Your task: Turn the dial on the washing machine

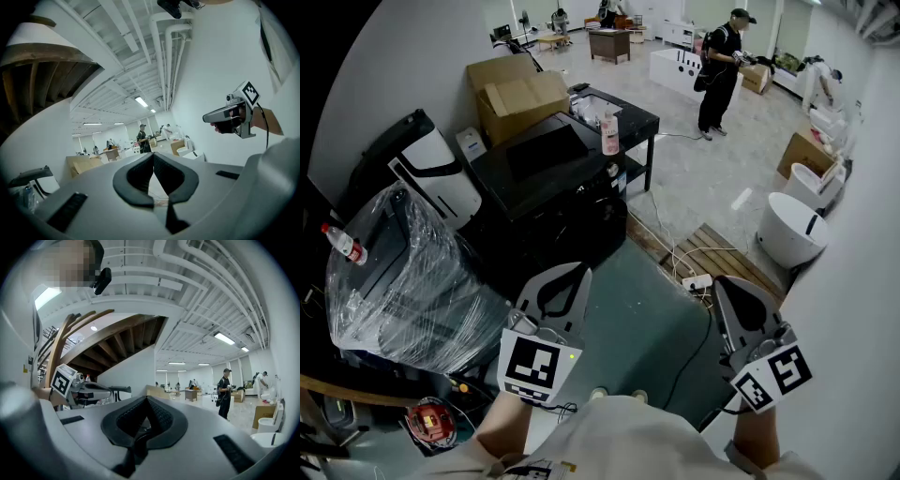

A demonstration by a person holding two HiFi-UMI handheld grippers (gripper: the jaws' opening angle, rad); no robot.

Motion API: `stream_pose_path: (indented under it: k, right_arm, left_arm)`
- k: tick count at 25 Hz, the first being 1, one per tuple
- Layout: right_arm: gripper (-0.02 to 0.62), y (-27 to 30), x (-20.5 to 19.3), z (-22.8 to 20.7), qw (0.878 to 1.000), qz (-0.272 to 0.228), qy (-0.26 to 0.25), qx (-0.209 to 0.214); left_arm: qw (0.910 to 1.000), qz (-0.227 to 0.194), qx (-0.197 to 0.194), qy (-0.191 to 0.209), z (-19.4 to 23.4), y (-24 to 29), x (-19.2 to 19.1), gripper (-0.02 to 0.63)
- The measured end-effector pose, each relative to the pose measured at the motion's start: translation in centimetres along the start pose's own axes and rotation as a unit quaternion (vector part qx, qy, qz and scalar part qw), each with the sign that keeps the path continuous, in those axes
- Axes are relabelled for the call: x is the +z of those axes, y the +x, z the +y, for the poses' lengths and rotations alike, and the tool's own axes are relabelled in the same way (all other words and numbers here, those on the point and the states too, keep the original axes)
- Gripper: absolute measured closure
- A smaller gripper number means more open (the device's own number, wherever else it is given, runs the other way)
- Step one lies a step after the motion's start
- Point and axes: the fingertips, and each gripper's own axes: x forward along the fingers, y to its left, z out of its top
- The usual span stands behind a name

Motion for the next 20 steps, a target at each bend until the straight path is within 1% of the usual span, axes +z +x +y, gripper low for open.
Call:
stream_pose_path:
  k: [2,8,14,17,20]
  right_arm:
    - [0.568,-0.1,-0.1,-0.2,1.000,-0.003,0.001,0.001]
    - [0.568,-1.4,-0.5,-1.5,1.000,-0.002,0.001,0.002]
    - [0.568,-3.7,-1.0,-3.6,1.000,-0.008,0.009,-0.009]
    - [0.568,-4.6,-1.2,-4.5,0.999,-0.019,0.024,-0.015]
    - [0.568,-5.2,-1.4,-5.6,0.999,-0.022,0.027,-0.026]
  left_arm:
    - [0.9999,0.004,-0.005,0.016,-0.2,0.1,-0.3,0.586]
    - [0.9995,0.015,-0.010,0.027,-2.0,0.8,-0.6,0.586]
    - [0.9991,0.013,-0.015,0.037,-4.6,1.9,0.5,0.586]
    - [0.9995,0.007,-0.005,0.032,-5.2,2.3,1.3,0.586]
    - [0.9991,0.010,-0.003,0.040,-5.9,2.9,1.3,0.586]
